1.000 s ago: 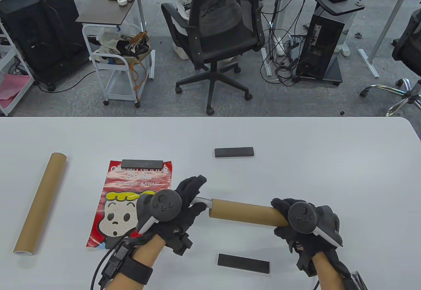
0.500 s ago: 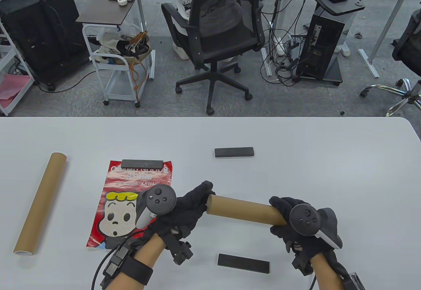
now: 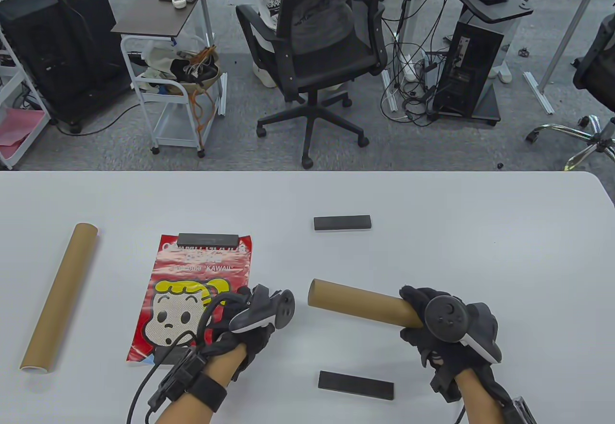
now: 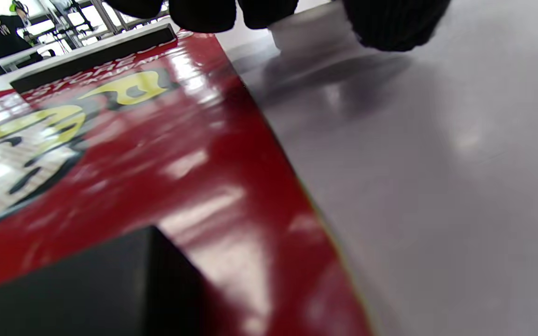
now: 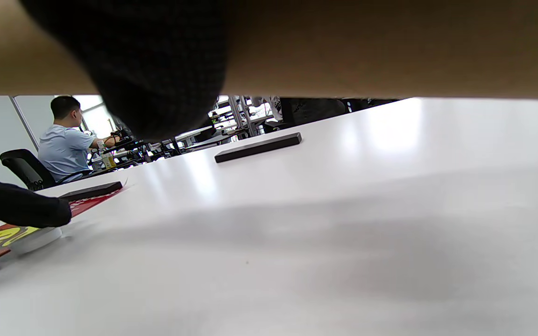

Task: Roll up posters and store in mailing tubes

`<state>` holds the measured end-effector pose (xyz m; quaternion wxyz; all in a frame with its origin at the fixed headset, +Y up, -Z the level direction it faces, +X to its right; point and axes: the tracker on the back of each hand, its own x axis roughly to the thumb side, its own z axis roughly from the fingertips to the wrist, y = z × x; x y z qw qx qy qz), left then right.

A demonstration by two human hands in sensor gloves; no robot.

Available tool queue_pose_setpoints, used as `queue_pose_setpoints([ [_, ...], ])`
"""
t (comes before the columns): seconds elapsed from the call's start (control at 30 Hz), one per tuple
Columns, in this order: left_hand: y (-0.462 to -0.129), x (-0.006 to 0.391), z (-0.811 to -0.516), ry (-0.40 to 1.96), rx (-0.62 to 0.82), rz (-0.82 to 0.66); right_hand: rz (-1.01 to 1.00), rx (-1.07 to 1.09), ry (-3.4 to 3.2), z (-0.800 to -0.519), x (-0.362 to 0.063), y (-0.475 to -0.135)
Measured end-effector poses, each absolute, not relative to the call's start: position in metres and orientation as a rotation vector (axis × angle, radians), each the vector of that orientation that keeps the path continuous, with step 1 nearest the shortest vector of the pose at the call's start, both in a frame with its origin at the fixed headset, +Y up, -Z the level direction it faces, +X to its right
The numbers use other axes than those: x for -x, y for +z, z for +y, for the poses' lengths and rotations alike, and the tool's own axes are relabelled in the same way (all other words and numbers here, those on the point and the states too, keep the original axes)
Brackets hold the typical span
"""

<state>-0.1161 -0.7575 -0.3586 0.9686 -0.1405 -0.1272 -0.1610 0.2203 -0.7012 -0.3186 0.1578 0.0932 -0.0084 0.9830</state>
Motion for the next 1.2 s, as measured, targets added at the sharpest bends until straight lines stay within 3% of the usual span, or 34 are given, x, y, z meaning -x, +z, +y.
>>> queue_pose_setpoints([
  [0.1,-0.358,0.11,-0.758,-0.381,0.168,-0.289,-0.018,-0.263,2.81,-0.702,-0.221,-0.319],
  [0.33,-0.356,0.109,-0.752,-0.288,0.123,-0.32,0.035,-0.274,2.848,-0.707,-0.218,-0.322],
  [0.67,-0.348,0.129,-0.717,0.679,0.076,-0.229,0.045,-0.309,2.936,-0.709,-0.201,-0.317],
  [0.83,-0.346,0.129,-0.719,1.0,0.189,-0.236,0.002,-0.298,2.94,-0.706,-0.196,-0.314],
  [1.0,-0.341,0.122,-0.727,1.277,0.357,-0.392,-0.007,-0.274,2.935,-0.706,-0.197,-0.314],
  [1.07,-0.339,0.117,-0.729,1.286,0.37,-0.428,-0.02,-0.282,2.919,-0.706,-0.197,-0.313],
  [1.13,-0.336,0.108,-0.731,1.175,0.362,-0.487,-0.021,-0.362,2.878,-0.704,-0.192,-0.31],
  [1.2,-0.333,0.105,-0.734,1.08,0.335,-0.484,-0.03,-0.306,2.937,-0.703,-0.188,-0.307],
])
